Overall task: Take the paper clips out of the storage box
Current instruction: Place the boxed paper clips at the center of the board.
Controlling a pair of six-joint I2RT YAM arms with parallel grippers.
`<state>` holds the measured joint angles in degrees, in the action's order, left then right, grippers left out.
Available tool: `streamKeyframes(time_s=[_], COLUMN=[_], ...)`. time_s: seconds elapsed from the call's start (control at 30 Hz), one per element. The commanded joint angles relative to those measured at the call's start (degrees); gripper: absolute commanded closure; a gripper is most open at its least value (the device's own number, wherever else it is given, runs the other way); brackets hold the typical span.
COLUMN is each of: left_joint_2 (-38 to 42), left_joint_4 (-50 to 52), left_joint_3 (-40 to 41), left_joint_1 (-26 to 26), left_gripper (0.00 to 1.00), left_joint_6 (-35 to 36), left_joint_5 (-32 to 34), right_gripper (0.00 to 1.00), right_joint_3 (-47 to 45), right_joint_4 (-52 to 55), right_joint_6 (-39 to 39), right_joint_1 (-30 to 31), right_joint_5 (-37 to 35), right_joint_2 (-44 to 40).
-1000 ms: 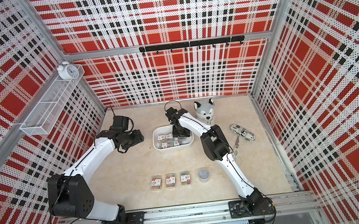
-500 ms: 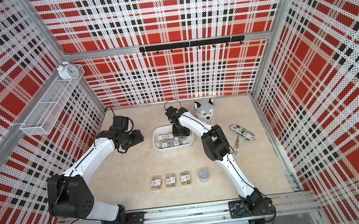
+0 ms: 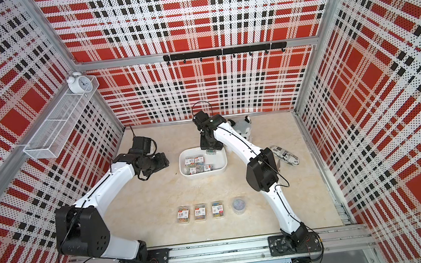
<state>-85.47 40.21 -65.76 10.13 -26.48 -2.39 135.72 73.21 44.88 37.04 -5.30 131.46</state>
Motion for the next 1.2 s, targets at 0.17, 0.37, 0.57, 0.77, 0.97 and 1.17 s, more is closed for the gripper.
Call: streamKeyframes(time_s=[0.17, 0.37, 0.57, 0.77, 0.97, 1.17], left_joint_2=[0.7, -0.5, -1.7, -1.9, -1.5, -0.6], left_joint_4=[-1.4, -1.4, -1.8, -1.8, -1.6, -1.4], left_joint_3=[0.4, -0.5, -1.4, -1.3, -1.0, -0.1], left_joint_1=[1.4, 2.2, 2.5, 2.6, 2.4, 1.7], left_gripper=[0.28, 0.28, 0.27, 0.27, 0.27, 0.26], left_joint_6=[0.7, 1.1, 1.4, 1.7, 2.3, 2.5], left_joint_5=[-0.3, -0.5, -0.7, -0.7, -0.1, 0.0], right_gripper=[0.45, 0.45, 0.45, 0.44, 0.44, 0.43], right_joint_3=[-5.7, -16.0, -32.2, -42.6, -47.6, -47.1], right_joint_4=[5.1, 5.7, 2.3, -2.1, -6.2, -8.7], right_joint_6=[3.0, 5.6, 9.2, 11.3, 11.1, 9.5], right_joint_1=[3.5, 7.1, 11.1, 13.9, 14.5, 14.5], right_joint_5=[1.0, 0.8, 3.0, 4.8, 5.4, 4.6], right_joint_2=[-11.0, -18.8, -26.9, -29.4, -28.4, -25.5])
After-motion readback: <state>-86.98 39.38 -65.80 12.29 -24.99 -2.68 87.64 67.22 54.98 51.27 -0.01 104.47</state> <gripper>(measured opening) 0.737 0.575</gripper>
